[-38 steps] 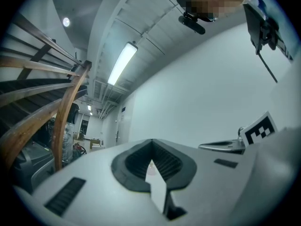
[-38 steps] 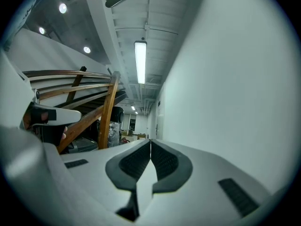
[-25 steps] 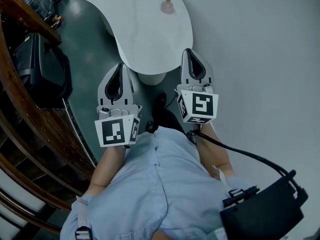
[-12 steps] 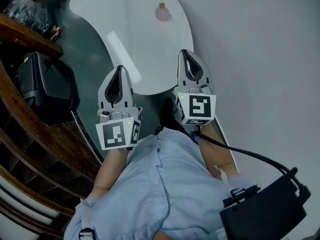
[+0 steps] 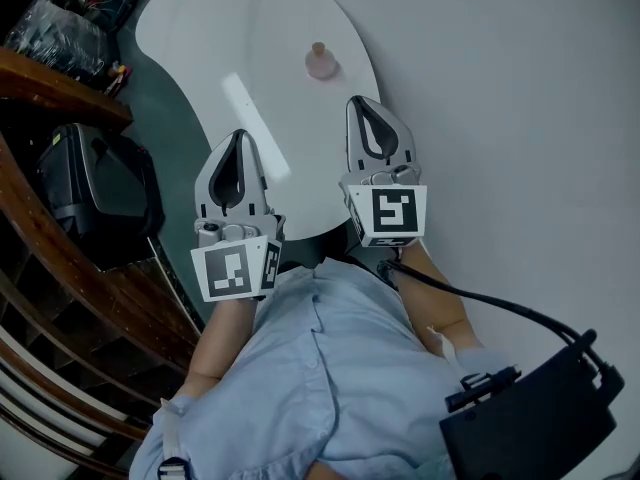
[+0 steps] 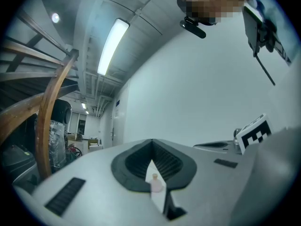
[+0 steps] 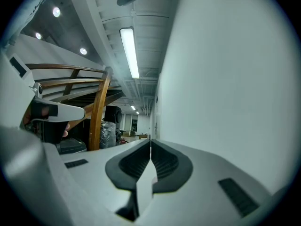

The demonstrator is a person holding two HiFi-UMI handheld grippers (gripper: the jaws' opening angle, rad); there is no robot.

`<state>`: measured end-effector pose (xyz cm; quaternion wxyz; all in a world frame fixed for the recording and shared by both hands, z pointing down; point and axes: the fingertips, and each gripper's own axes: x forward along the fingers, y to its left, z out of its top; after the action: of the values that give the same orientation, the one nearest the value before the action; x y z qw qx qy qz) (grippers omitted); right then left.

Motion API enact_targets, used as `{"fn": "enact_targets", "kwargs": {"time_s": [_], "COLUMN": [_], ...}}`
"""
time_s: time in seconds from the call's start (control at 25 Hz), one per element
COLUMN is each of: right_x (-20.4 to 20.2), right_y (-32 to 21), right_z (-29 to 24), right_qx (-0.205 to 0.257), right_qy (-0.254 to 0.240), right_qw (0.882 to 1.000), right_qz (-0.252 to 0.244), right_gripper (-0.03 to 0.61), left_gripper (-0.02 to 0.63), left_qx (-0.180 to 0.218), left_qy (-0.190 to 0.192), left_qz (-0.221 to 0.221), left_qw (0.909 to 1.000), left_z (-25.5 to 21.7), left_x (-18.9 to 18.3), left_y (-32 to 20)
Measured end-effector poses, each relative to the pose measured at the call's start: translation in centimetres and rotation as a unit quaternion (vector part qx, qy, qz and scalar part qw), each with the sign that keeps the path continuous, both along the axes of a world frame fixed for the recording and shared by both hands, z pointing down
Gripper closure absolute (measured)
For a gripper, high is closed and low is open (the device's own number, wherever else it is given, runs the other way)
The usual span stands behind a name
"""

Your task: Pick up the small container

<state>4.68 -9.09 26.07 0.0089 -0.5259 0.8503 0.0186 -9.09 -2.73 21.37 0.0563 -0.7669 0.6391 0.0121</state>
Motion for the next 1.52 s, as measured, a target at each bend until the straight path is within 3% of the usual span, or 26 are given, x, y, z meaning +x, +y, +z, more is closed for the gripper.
{"fn": "enact_targets", "kwargs": {"time_s": [0.36,0.76,1.04,1.32,1.52], "right_x": [-0.5,-2.4,-3.1,-3.8,-3.6], "right_y": [-3.5,-6.7,-8.9,-9.4,-10.0], "right_z": [-0.2,5.6,10.1,13.0,13.9], "right_qx": [0.012,-0.041,-0.098,-0.132,-0.141], "right_qy": [0.0,0.006,0.019,0.022,0.022], "right_qw": [1.0,0.999,0.995,0.991,0.989], "right_qz": [-0.015,-0.01,0.017,0.027,0.034], "right_gripper": [0.575,0.574,0.574,0.575,0.575], "left_gripper": [0.615,0.615,0.614,0.615,0.615], "left_qx": [0.002,-0.036,-0.089,-0.129,-0.133], "left_qy": [-0.004,0.006,0.019,0.023,0.021], "left_qz": [-0.02,-0.006,-0.003,0.016,0.021], "left_qw": [0.9998,0.9993,0.9958,0.9913,0.9906], "left_z": [0.1,3.9,6.7,9.2,9.6], "left_x": [-0.8,-2.7,-5.3,-5.3,-5.4], "left_y": [-2.2,-4.9,-6.8,-8.0,-9.2]}}
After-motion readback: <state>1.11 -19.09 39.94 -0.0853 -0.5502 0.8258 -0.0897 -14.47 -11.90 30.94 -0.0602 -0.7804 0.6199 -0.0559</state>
